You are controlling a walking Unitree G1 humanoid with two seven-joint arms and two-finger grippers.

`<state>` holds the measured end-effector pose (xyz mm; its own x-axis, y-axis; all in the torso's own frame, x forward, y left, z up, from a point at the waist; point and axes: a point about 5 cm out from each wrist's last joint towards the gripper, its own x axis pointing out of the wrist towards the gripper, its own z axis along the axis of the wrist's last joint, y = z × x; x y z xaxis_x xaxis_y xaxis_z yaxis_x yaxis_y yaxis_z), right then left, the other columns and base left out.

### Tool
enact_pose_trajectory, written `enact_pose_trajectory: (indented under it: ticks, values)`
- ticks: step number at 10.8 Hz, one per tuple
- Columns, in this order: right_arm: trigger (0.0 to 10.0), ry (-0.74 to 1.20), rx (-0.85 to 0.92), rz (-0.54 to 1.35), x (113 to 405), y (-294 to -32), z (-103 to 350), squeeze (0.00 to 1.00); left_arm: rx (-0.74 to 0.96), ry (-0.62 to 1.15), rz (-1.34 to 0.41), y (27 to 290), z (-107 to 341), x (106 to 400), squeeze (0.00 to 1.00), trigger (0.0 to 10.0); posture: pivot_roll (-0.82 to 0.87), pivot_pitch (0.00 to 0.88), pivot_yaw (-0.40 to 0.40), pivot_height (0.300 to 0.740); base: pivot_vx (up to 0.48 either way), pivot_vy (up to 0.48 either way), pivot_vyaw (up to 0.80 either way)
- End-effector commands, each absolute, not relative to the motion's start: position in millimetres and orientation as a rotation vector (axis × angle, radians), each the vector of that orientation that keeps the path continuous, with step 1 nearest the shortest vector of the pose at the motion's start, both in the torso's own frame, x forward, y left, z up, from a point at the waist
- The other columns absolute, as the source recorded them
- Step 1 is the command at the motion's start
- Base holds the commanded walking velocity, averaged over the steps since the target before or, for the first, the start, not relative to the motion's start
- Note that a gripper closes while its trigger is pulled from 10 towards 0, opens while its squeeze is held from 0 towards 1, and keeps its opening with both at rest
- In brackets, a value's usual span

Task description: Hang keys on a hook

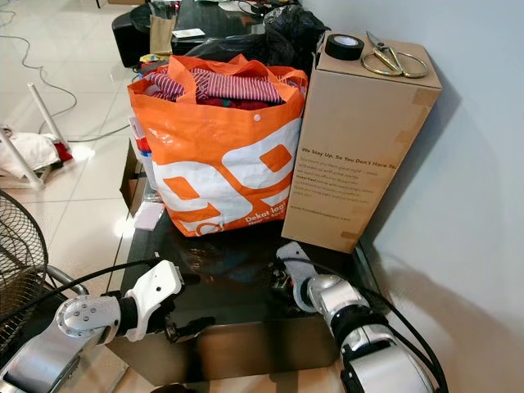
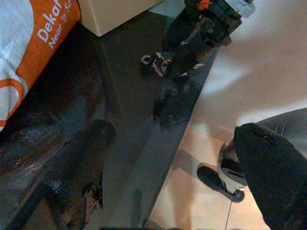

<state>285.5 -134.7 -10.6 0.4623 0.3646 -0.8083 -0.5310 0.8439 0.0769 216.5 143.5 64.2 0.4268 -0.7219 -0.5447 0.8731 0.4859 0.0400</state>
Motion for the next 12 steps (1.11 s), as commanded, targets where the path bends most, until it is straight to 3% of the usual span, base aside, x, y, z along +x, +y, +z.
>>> enact_pose_trajectory:
  ticks: [1, 12]
  values:
    - [0.0, 0.932, -0.195, 0.538, 288.3, -136.0, -8.8, 0.0, 0.341, 0.487, -1.018, 142.1, 66.8, 216.4, 0.18, 10.0, -0.09, 0.0, -0.038, 0.74, 0.0, 0.0, 0.0]
    - [0.0, 0.944, -0.181, 0.47, 284.3, -137.2, -16.2, 0.0, 0.343, 0.478, -1.017, 140.5, 68.7, 221.9, 0.18, 10.0, -0.09, 0.0, -0.034, 0.74, 0.0, 0.0, 0.0]
